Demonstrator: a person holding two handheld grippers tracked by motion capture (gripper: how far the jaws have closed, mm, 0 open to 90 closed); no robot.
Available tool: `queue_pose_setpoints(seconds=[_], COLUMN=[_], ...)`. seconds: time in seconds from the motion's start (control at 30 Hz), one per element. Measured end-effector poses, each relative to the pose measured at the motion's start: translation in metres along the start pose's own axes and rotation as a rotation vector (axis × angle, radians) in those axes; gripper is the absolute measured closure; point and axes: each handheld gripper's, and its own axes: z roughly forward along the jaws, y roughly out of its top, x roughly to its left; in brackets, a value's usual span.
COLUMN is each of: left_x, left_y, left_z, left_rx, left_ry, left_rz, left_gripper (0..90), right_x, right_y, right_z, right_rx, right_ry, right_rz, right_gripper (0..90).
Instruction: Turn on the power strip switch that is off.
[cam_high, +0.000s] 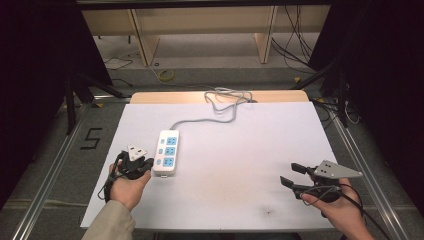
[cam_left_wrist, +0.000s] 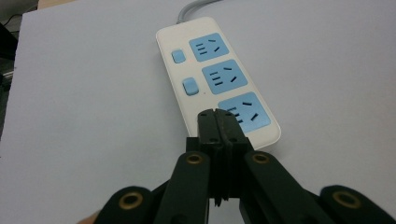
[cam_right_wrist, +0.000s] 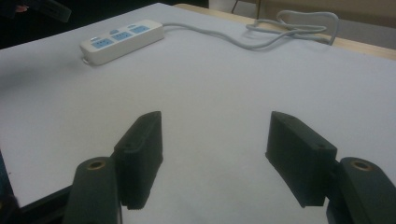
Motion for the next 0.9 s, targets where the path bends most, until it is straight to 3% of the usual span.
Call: queue_pose_setpoints(seconds=[0.5, 0.9], left_x=[0.001, 0.003], left_y=[0.009, 0.016], left_z=[0.011, 0.023], left_rx=[0.001, 0.028], left_ry=[-0.002, 0.01], left_rz=[-0.003, 0.002], left_gripper=[89.8, 89.8], right_x=[0.0, 0.0], right_y=[0.0, 0.0], right_z=[0.001, 0.002], right_rx=[0.003, 0.003], right_ry=[0.003, 0.007], right_rz=[0.001, -0.001], right_gripper=[36.4, 36.4])
